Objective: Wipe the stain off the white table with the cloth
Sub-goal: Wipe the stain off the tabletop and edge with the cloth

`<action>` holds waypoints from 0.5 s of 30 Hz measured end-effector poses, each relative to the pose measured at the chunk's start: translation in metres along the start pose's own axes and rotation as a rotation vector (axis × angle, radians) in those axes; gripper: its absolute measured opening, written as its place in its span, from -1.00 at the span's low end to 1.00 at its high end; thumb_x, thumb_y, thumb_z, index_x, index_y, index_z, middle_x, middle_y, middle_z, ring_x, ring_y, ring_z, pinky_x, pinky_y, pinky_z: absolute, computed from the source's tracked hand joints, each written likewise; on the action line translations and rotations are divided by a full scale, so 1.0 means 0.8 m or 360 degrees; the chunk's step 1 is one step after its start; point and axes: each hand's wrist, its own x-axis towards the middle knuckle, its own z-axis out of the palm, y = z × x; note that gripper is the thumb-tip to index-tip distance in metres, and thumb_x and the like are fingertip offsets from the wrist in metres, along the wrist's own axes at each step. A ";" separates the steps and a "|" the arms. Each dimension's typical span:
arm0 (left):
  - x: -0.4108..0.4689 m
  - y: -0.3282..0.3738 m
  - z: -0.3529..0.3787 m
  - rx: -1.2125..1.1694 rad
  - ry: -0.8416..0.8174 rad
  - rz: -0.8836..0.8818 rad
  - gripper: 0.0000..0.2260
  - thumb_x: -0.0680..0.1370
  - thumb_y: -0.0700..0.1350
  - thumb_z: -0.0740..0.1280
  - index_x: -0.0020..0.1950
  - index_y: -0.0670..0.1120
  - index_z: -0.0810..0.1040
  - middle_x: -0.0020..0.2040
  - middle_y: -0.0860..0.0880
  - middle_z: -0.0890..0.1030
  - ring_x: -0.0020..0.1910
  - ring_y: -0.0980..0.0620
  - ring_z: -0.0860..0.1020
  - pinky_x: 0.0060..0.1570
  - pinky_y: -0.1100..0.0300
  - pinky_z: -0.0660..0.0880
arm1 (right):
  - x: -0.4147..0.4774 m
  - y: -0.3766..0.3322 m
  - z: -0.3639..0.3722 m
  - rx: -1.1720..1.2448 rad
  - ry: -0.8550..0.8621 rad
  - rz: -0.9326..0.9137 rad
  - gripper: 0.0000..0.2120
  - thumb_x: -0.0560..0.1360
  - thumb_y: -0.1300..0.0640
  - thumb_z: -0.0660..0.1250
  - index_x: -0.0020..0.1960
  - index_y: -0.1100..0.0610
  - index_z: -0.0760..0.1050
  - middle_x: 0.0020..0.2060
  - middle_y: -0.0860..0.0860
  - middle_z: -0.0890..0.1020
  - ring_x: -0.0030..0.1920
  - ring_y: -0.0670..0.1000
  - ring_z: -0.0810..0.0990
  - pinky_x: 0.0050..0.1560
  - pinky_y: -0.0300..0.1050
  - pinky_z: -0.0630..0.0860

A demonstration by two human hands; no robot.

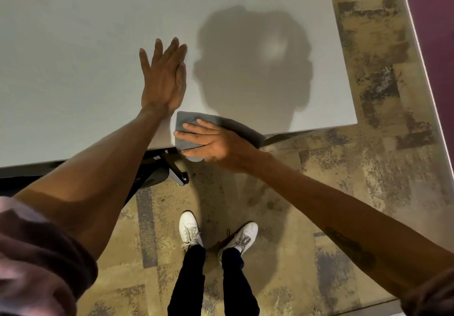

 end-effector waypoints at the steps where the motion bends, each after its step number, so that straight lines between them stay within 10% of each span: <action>1: 0.000 -0.003 -0.001 -0.0001 -0.0006 -0.0008 -0.55 0.74 -0.06 -0.07 0.63 -0.04 0.25 0.65 -0.02 0.24 0.67 -0.18 0.08 0.60 -0.31 -0.09 | 0.003 -0.002 -0.001 -0.0061 -0.0033 0.0026 -0.61 0.60 0.13 0.13 0.38 0.02 0.50 0.51 0.09 0.34 0.56 0.15 0.20 0.58 0.09 -0.03; 15: 0.000 0.001 -0.001 -0.0141 0.0002 -0.0059 -0.57 0.73 -0.04 -0.06 0.56 -0.10 0.32 0.61 -0.06 0.30 0.64 -0.19 0.15 0.61 -0.25 -0.02 | -0.089 0.012 -0.020 -0.0096 0.0246 0.0484 -0.70 0.44 0.31 0.38 0.09 0.04 0.69 0.41 0.03 0.50 0.46 0.07 0.40 0.54 -0.02 0.17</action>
